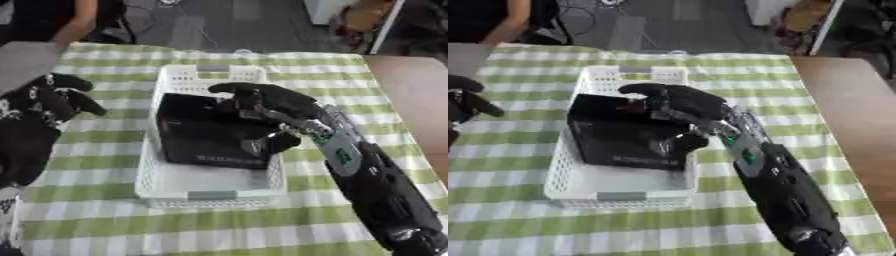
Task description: Pick up objects on the table and place them in the box.
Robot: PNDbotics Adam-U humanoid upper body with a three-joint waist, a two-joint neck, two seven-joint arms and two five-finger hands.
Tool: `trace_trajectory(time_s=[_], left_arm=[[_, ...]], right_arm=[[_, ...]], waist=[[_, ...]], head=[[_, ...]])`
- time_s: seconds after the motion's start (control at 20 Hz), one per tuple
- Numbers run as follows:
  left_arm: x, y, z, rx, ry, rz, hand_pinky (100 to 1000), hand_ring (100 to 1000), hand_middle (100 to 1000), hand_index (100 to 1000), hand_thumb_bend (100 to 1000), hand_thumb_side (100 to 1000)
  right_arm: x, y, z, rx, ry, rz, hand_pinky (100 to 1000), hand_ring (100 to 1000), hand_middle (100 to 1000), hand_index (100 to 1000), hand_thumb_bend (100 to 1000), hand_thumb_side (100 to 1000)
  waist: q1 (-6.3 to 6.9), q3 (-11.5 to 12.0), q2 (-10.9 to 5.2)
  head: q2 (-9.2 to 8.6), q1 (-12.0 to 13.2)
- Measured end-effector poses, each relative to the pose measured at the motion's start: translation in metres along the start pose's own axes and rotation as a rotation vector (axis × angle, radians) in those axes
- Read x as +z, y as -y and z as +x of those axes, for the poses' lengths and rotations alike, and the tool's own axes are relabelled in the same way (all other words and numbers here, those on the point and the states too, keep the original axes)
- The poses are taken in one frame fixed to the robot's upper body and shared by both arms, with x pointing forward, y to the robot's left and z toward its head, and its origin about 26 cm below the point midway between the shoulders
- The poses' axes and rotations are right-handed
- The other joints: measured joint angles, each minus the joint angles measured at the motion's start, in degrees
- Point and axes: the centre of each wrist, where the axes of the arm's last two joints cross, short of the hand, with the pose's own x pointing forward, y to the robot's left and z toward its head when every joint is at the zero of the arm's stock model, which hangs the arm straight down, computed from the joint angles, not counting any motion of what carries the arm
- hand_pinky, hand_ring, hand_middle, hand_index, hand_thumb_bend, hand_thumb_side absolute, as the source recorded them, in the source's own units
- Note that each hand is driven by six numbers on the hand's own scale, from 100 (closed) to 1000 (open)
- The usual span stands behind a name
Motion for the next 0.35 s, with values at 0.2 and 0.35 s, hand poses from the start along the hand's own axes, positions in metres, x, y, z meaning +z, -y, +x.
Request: trace_trajectory(time_s=[0.2, 0.35], left_arm=[[0.000, 0.000, 0.000, 0.000, 0.000, 0.000, 652, 583, 699, 553, 1000, 940], [0.000, 0.000, 0.000, 0.000, -0.001, 0.001, 652, 583, 699, 553, 1000, 940]], right_arm=[[0.010, 0.032, 0.010, 0.013, 0.001, -0.201, 729, 899, 960, 848, 100, 497], [0.025, 0.069, 0.023, 0.020, 0.005, -0.397, 711, 870, 943, 848, 100, 500]], waist=[[-0.08, -0.30, 0.00], [-0.28, -0.63, 0.00]], head=[[0.00, 0.30], [0.00, 0.85]])
